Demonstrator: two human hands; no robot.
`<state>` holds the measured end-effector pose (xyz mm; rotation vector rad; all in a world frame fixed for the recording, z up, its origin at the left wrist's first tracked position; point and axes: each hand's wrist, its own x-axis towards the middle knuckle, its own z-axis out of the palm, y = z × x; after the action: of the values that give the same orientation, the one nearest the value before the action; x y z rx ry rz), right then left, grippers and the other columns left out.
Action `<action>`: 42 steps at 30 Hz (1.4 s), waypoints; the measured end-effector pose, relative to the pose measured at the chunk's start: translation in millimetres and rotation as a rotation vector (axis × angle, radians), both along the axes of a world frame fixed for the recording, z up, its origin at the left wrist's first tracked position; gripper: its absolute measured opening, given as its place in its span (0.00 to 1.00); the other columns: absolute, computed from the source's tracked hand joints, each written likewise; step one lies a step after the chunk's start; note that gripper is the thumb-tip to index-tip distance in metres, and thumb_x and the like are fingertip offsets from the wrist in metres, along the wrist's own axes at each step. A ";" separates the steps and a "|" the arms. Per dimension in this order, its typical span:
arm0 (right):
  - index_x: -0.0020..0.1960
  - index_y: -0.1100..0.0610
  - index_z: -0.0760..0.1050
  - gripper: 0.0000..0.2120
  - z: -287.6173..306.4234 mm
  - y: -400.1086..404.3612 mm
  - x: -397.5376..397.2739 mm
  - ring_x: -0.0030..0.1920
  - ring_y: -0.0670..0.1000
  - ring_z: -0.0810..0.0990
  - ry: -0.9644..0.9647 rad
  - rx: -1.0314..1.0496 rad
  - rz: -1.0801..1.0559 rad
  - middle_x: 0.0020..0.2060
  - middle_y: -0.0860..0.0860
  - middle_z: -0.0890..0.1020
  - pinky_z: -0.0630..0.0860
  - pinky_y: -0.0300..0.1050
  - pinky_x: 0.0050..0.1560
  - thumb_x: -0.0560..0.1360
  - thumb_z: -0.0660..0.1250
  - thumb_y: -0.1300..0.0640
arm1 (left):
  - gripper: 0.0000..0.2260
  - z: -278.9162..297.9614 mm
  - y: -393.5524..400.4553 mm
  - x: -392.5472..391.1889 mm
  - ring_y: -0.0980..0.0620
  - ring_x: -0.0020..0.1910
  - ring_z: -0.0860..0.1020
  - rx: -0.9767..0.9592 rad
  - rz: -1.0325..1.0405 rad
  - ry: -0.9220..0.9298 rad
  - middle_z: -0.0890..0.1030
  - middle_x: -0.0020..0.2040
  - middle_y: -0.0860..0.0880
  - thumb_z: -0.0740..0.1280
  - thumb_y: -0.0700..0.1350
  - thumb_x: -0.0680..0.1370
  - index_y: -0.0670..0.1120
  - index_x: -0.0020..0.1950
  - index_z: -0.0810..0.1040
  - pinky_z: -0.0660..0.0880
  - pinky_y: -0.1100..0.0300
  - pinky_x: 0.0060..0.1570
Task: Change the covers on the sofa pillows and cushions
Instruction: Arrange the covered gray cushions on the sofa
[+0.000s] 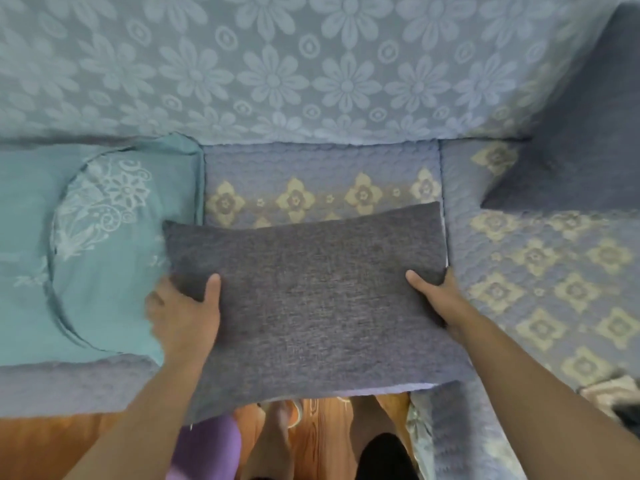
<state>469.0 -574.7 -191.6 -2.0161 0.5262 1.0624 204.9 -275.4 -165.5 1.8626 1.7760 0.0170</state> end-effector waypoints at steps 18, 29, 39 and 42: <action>0.68 0.66 0.72 0.25 67.2 -71.6 61.3 0.58 0.63 0.79 -0.072 -0.319 0.247 0.60 0.63 0.78 0.77 0.55 0.58 0.78 0.70 0.51 | 0.28 90.2 4.3 66.6 0.50 0.55 0.78 -0.700 -0.600 0.331 0.81 0.62 0.47 0.78 0.52 0.72 0.44 0.69 0.75 0.75 0.54 0.58; 0.81 0.43 0.43 0.43 21.5 -16.8 -8.6 0.79 0.57 0.35 -0.504 -0.365 1.357 0.80 0.46 0.43 0.38 0.62 0.78 0.77 0.66 0.58 | 0.24 24.1 48.2 126.8 0.36 0.50 0.81 -0.517 -0.181 0.179 0.80 0.55 0.36 0.64 0.53 0.82 0.37 0.71 0.70 0.75 0.50 0.39; 0.80 0.44 0.33 0.46 -6.2 -20.4 -23.3 0.78 0.61 0.30 -0.568 -0.414 1.439 0.79 0.49 0.34 0.38 0.64 0.77 0.78 0.65 0.55 | 0.11 15.6 45.2 213.4 0.43 0.52 0.82 -0.181 -0.590 0.208 0.84 0.55 0.41 0.63 0.40 0.82 0.40 0.58 0.84 0.77 0.54 0.52; 0.80 0.44 0.33 0.45 -7.7 -13.9 -16.6 0.78 0.60 0.30 -0.563 -0.410 1.408 0.79 0.49 0.34 0.38 0.63 0.78 0.78 0.64 0.55 | 0.11 20.9 -15.4 272.7 0.46 0.43 0.80 -0.277 -0.902 0.083 0.84 0.51 0.43 0.62 0.40 0.81 0.40 0.52 0.84 0.77 0.54 0.43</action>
<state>452.5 -588.7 -199.3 -2.8884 -1.2551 1.0082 477.6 -290.8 -144.6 2.2856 0.7890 -0.6106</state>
